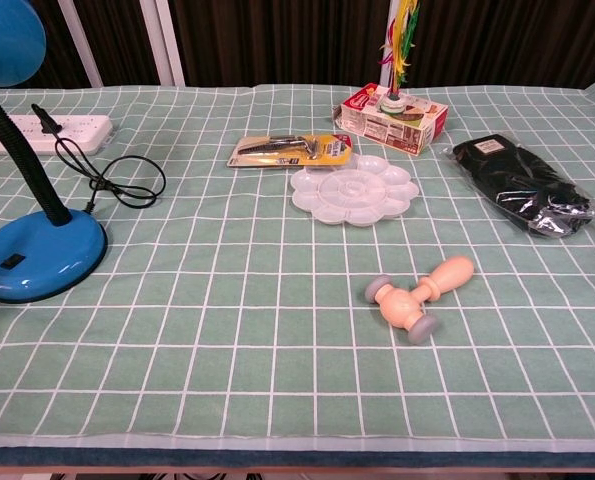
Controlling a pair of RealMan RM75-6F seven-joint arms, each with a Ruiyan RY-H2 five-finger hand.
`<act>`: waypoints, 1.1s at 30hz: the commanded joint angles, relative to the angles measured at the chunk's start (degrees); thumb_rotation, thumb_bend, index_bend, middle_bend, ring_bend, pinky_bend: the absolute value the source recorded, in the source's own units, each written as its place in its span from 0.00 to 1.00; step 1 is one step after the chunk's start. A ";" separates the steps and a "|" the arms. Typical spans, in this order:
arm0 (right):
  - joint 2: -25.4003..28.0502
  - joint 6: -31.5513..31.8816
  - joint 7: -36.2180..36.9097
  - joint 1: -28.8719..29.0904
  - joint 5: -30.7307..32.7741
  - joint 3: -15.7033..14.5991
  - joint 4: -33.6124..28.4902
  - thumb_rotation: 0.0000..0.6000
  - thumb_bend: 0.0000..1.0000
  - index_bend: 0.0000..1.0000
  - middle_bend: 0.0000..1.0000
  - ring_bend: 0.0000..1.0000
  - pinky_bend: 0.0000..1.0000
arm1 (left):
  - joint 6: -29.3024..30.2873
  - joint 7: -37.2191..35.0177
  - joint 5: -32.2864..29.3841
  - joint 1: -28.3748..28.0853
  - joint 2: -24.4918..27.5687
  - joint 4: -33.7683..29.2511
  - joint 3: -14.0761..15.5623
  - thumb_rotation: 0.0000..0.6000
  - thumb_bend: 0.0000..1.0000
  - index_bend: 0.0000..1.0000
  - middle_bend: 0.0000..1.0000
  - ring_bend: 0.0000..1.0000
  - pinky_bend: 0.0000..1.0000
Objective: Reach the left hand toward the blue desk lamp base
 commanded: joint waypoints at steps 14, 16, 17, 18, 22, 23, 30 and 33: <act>0.08 0.14 -0.45 -0.20 0.52 0.18 -0.31 1.00 0.17 0.12 0.03 0.02 0.00 | -7.11 4.65 -0.81 -4.02 -5.13 3.68 1.92 1.00 0.72 0.05 0.81 0.76 0.76; 0.10 0.09 -0.40 -0.19 0.57 0.20 -0.33 1.00 0.17 0.12 0.03 0.02 0.00 | -7.43 4.58 -0.97 -4.20 -5.63 4.05 1.96 1.00 0.72 0.05 0.81 0.76 0.76; 0.11 0.08 -0.40 -0.19 0.59 0.21 -0.34 1.00 0.17 0.12 0.03 0.02 0.00 | -7.65 4.64 -1.04 -4.33 -5.92 4.29 2.03 1.00 0.72 0.05 0.81 0.76 0.76; 0.12 0.07 -0.40 -0.19 0.60 0.21 -0.34 1.00 0.17 0.12 0.03 0.02 0.00 | -7.81 4.73 -1.07 -4.41 -6.09 4.44 2.11 1.00 0.72 0.05 0.81 0.76 0.76; 0.09 0.11 -0.42 -0.18 0.57 0.24 -0.32 1.00 0.17 0.12 0.03 0.02 0.00 | -8.20 5.33 -1.10 -4.68 -6.54 4.71 2.46 1.00 0.72 0.05 0.81 0.76 0.76; 0.08 0.13 -0.44 -0.18 0.55 0.24 -0.30 1.00 0.17 0.12 0.03 0.02 0.00 | -8.23 5.39 -1.09 -4.74 -6.64 4.69 2.49 1.00 0.72 0.05 0.81 0.76 0.76; -0.03 0.29 -0.50 -0.25 0.67 0.34 -0.30 1.00 0.17 0.12 0.03 0.02 0.00 | -8.34 6.19 -1.14 -5.08 -7.25 4.69 2.79 1.00 0.72 0.05 0.81 0.76 0.76; 0.00 0.24 -0.59 -0.25 0.71 0.34 -0.28 1.00 0.17 0.12 0.03 0.02 0.00 | -8.20 6.56 -1.54 -4.99 -7.45 4.81 2.88 1.00 0.72 0.05 0.81 0.76 0.76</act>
